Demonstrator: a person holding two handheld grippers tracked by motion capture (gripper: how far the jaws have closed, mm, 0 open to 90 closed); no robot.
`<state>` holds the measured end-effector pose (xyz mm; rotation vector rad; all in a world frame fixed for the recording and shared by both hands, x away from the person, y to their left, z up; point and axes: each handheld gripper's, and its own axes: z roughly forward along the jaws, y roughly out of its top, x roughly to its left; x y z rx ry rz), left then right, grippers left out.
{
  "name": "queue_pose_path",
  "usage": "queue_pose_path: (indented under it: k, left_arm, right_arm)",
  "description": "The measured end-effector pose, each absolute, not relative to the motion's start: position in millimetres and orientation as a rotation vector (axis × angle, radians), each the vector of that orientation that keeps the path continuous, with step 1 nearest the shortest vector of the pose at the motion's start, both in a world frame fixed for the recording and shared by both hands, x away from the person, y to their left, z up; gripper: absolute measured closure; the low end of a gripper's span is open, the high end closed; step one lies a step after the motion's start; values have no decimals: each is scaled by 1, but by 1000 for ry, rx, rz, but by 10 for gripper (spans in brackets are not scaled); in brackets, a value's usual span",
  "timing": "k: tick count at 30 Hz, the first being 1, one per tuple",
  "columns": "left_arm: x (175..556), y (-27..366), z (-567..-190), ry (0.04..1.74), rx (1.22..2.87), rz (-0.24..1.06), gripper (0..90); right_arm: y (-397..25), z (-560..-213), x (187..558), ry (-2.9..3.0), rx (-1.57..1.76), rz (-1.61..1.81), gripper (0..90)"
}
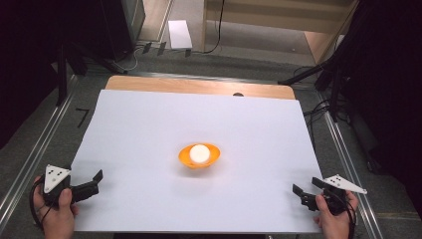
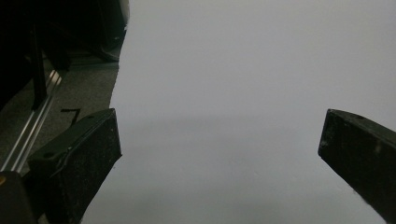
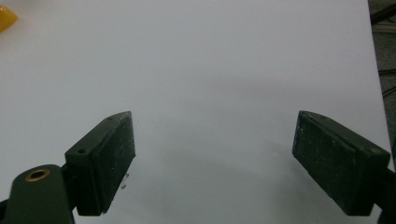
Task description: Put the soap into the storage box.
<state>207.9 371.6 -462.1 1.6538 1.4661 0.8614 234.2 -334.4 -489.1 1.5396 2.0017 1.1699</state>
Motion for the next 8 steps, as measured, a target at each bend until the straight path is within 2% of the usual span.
queue_pose_path:
  k: [8]
  left_arm:
    - [208,372,-462,1466,1651,863,0]
  right_arm:
    - [-336,-490,231,1987,1529,1208,141]
